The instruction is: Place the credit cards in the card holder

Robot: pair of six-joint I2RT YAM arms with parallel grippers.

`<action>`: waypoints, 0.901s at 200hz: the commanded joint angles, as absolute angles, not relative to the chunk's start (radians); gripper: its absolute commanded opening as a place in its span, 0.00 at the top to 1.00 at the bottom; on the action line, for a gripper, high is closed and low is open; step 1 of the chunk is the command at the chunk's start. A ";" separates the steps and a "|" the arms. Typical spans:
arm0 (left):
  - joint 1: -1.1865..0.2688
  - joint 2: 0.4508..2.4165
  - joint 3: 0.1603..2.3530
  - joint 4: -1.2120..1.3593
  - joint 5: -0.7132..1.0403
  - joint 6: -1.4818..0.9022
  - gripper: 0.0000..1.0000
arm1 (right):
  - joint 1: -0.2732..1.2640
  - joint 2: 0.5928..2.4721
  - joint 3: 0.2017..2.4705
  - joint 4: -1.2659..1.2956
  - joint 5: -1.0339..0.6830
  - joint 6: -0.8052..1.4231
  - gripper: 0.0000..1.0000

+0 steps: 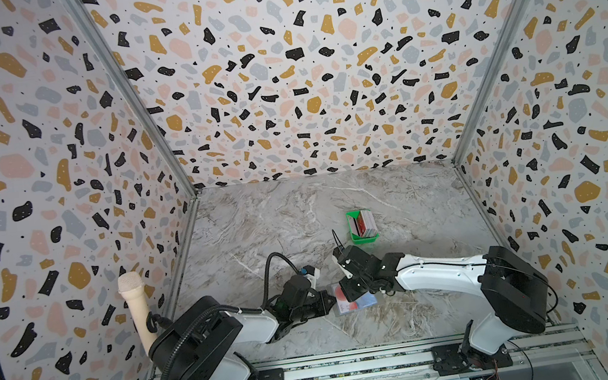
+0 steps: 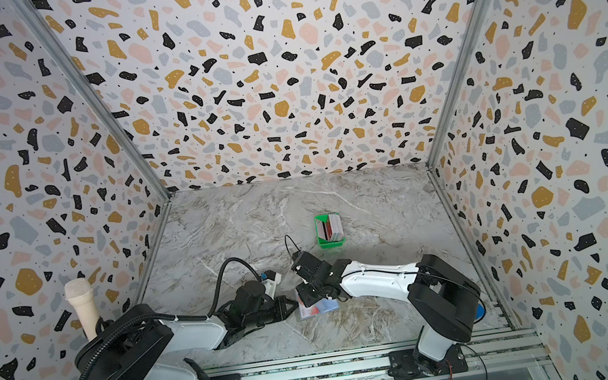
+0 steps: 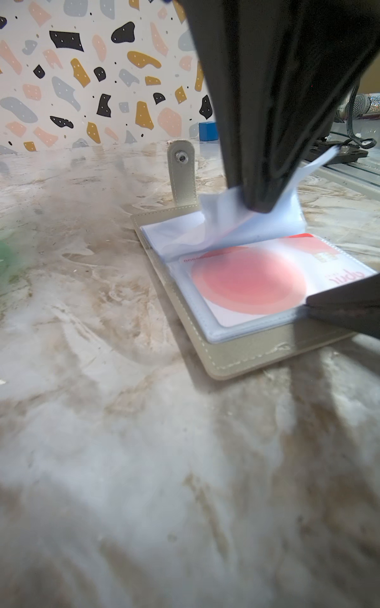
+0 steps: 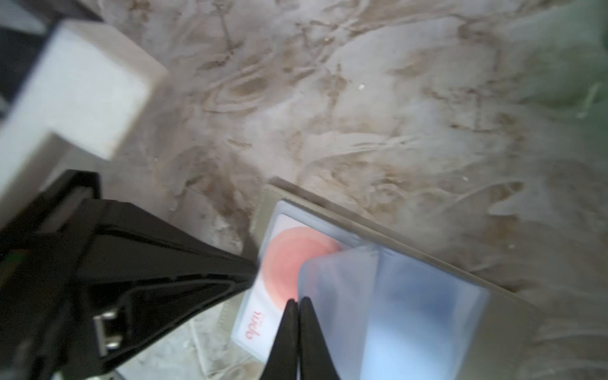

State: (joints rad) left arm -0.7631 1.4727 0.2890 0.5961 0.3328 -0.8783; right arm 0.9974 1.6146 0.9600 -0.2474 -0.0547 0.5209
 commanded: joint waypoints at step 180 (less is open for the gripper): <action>-0.804 1.387 0.424 0.473 0.257 -0.818 0.97 | 0.988 1.563 0.797 -0.139 -0.078 0.521 0.84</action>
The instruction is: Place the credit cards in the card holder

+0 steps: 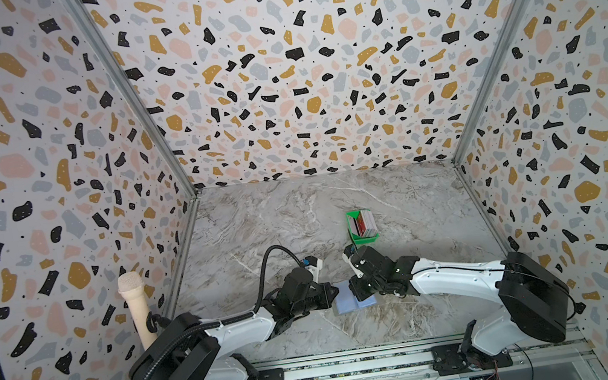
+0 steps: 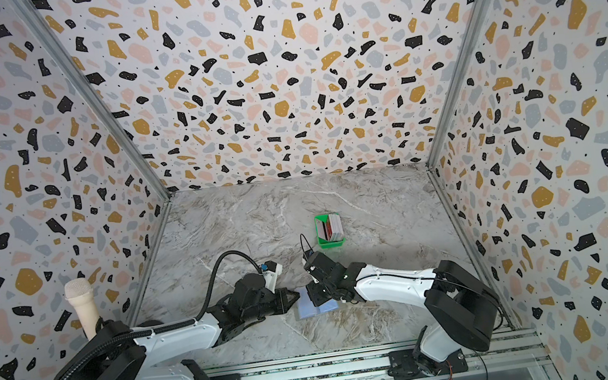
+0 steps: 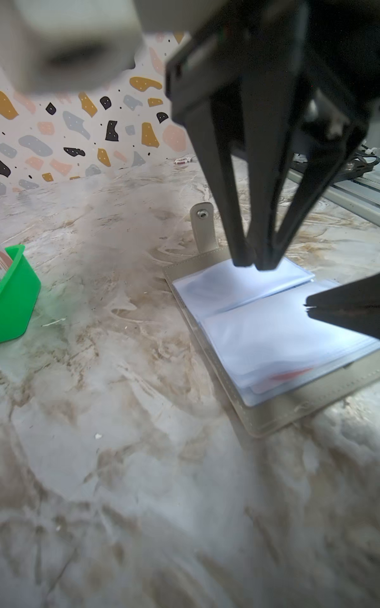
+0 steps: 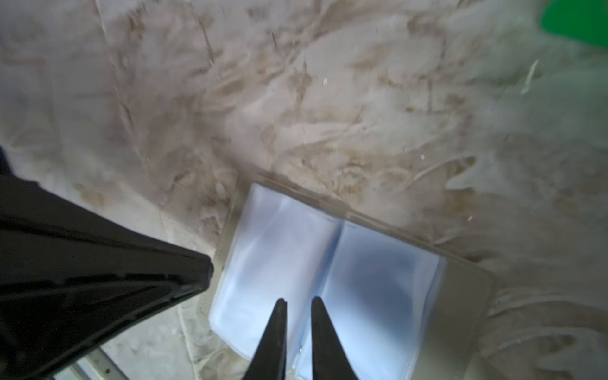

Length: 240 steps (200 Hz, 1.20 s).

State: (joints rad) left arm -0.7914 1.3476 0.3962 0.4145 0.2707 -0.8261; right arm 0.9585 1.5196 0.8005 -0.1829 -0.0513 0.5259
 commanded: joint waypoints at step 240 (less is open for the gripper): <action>-0.782 1.142 0.288 0.503 0.208 -0.857 0.82 | 0.589 1.863 1.371 -0.307 0.046 0.354 0.52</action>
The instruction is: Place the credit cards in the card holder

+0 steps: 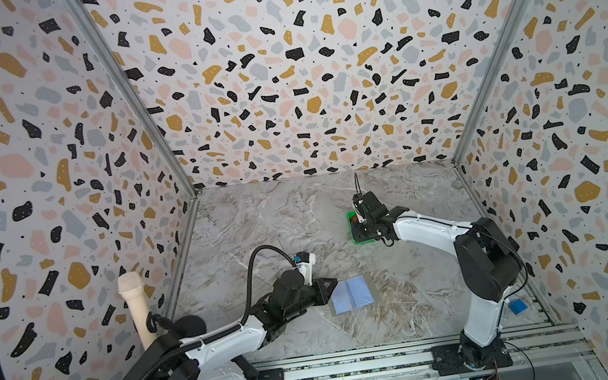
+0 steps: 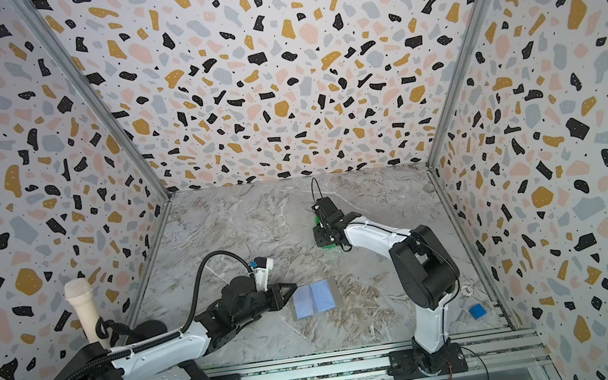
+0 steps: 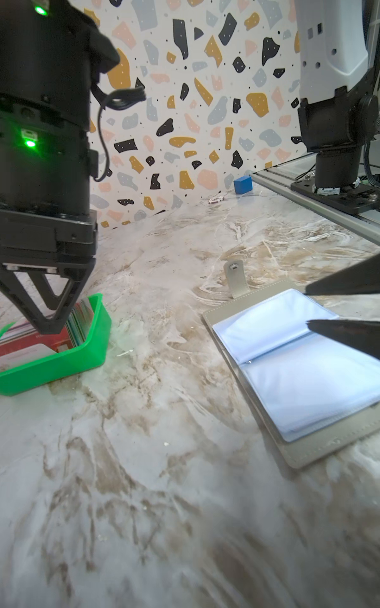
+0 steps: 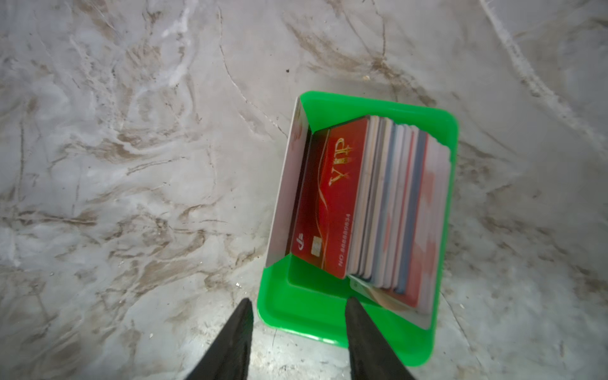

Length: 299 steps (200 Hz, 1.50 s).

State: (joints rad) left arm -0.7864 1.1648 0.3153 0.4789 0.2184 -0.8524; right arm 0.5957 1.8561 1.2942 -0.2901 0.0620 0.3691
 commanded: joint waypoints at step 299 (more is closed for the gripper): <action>-0.724 1.023 0.236 0.469 0.211 -0.879 0.80 | 0.607 1.427 1.150 -0.156 -0.174 0.329 1.00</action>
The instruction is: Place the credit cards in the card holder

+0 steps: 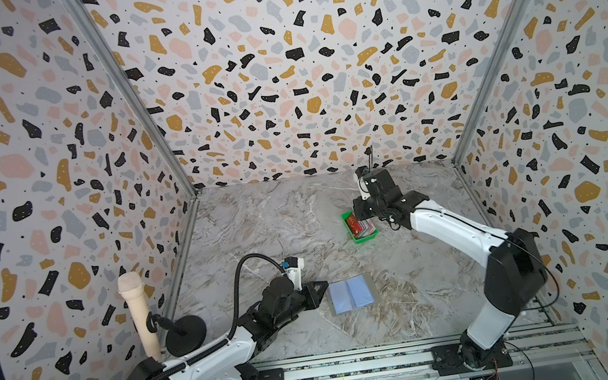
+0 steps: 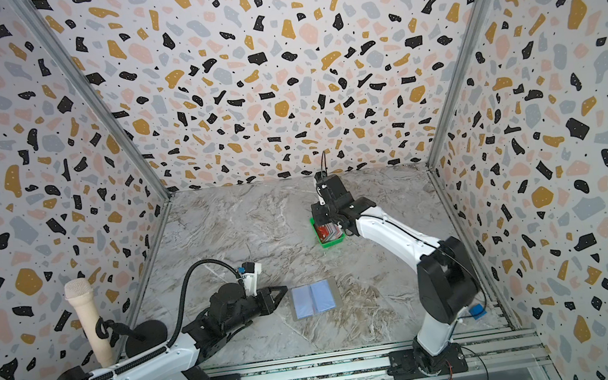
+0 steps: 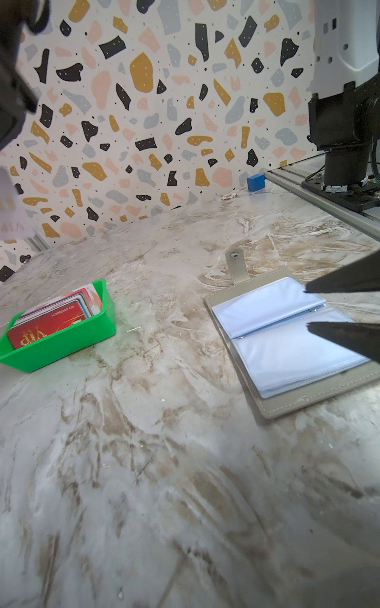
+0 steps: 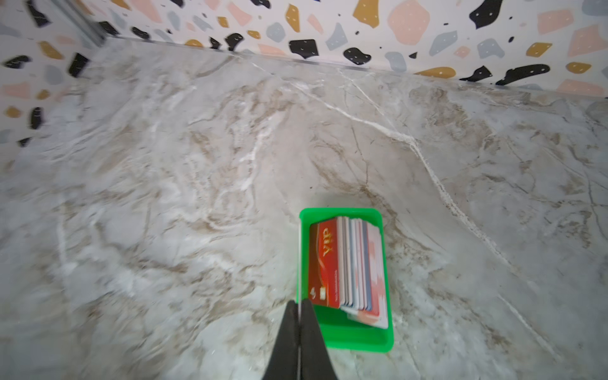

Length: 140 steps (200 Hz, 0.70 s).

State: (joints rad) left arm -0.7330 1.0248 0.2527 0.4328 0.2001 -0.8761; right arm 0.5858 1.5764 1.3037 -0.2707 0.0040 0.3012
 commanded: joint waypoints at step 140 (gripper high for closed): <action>-0.741 1.239 0.223 0.553 0.245 -0.915 0.96 | 0.784 1.002 0.368 0.419 -0.296 0.695 1.00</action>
State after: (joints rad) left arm -0.7300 1.2026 0.2119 0.4976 0.2314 -0.9211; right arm 0.7475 1.0023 0.4187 0.2691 -0.3882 0.5785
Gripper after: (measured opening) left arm 0.059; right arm 0.050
